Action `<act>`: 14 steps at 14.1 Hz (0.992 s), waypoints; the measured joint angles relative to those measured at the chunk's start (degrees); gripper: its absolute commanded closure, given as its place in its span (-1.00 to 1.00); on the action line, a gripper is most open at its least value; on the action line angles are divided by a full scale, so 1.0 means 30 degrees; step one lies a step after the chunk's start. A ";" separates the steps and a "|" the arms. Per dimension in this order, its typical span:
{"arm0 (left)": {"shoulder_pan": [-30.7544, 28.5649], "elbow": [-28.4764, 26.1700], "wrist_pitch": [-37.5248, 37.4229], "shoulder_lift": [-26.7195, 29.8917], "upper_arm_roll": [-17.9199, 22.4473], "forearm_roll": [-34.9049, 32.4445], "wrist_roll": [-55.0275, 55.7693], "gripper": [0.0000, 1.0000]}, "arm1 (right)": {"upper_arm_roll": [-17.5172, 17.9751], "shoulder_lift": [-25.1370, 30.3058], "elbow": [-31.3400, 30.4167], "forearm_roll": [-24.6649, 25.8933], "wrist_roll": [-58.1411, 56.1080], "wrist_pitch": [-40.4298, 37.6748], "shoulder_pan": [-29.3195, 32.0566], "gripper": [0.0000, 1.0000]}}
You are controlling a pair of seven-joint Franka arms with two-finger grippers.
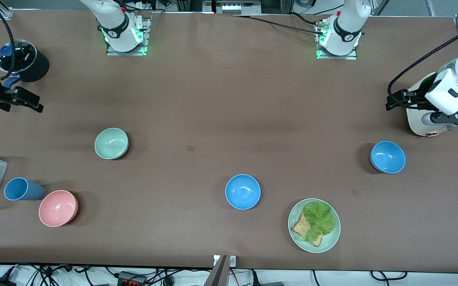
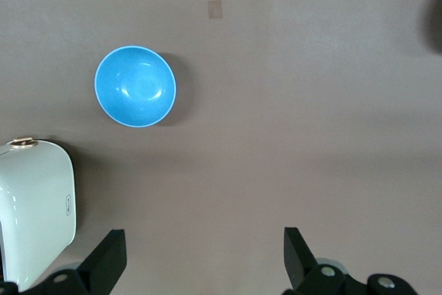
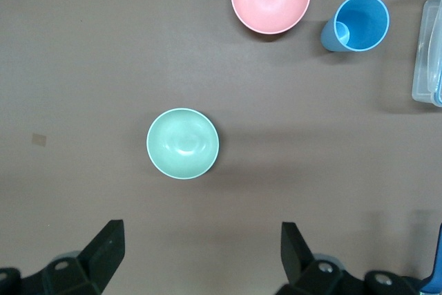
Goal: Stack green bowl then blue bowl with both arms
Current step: 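Move the right gripper toward the pale green bowl, then grasp the pale green bowl rim with the right gripper and lift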
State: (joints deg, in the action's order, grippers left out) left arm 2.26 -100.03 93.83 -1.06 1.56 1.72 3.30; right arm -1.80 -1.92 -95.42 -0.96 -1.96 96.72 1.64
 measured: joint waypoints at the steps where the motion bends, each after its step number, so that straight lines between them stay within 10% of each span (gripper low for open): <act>1: 0.0000 0.0001 0.0008 -0.0026 0.0000 0.0000 0.0000 -1.00 | 0.0000 0.0000 0.0000 0.0000 -0.0008 0.0000 0.0000 -1.00; 8: -0.0001 0.0002 0.0019 -0.0041 0.0004 0.0001 -0.0001 -1.00 | 0.0021 -0.0197 -0.0353 0.0003 -0.0023 0.0079 0.0000 -1.00; 14: 0.0000 0.0007 0.0020 -0.0062 0.0003 0.0001 -0.0002 -1.00 | 0.0208 -0.3925 -0.3291 0.0009 -0.0027 0.4589 -0.0086 -1.00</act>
State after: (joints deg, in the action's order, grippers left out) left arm 2.26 -100.01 93.89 -1.24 1.57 1.72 3.29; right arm -1.18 -13.70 -105.29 -0.94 -2.04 110.49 1.38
